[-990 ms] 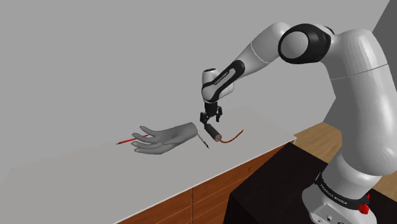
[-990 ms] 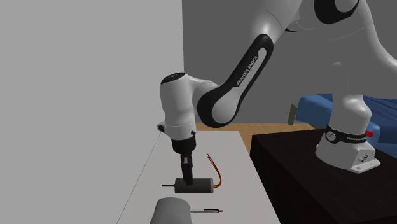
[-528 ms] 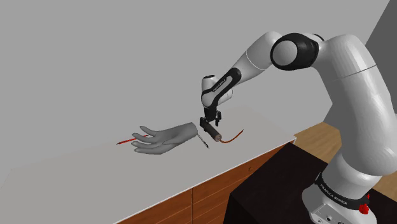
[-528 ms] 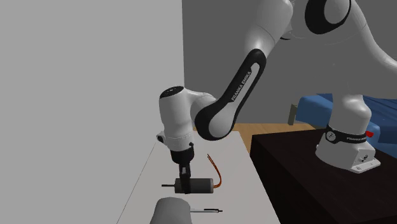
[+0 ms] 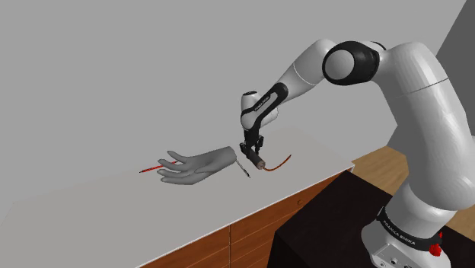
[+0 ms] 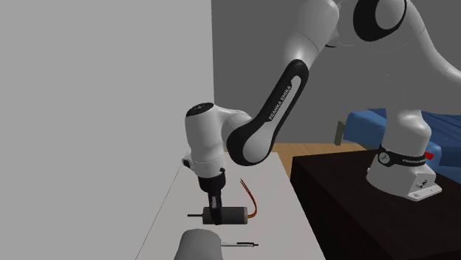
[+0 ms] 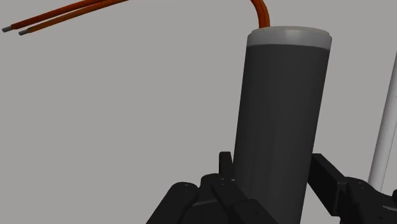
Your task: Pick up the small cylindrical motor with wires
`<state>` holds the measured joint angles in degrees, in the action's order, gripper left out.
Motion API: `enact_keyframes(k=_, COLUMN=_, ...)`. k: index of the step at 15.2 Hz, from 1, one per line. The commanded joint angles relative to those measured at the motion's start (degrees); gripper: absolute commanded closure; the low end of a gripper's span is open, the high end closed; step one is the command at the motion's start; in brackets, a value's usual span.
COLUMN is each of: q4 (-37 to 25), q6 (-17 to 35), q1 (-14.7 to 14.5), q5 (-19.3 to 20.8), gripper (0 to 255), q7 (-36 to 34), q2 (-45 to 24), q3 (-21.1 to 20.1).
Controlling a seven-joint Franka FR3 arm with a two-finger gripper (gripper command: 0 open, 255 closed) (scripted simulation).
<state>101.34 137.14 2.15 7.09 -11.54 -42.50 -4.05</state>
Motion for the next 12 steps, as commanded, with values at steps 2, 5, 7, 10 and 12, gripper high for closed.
enact_keyframes(k=2, q4=0.0, q6=0.1, q1=0.0, q5=0.0, gripper=255, q7=0.0, q2=-0.1, q3=0.0)
enact_keyframes(k=5, q4=0.2, q6=-0.4, q1=0.0, q5=-0.1, gripper=255, q7=0.1, q2=0.6, q3=-0.1)
enact_keyframes(k=7, q4=0.6, q6=-1.3, q1=0.1, q5=-0.2, gripper=255, q7=0.2, q2=1.8, q3=-0.2)
enact_keyframes(k=10, q4=1.0, q6=-2.7, q1=0.2, q5=-0.4, gripper=255, q7=0.3, q2=3.7, q3=-0.4)
enact_keyframes(k=12, q4=1.3, q6=-3.7, q1=0.3, q5=-0.5, gripper=255, q7=0.4, q2=4.8, q3=-0.5)
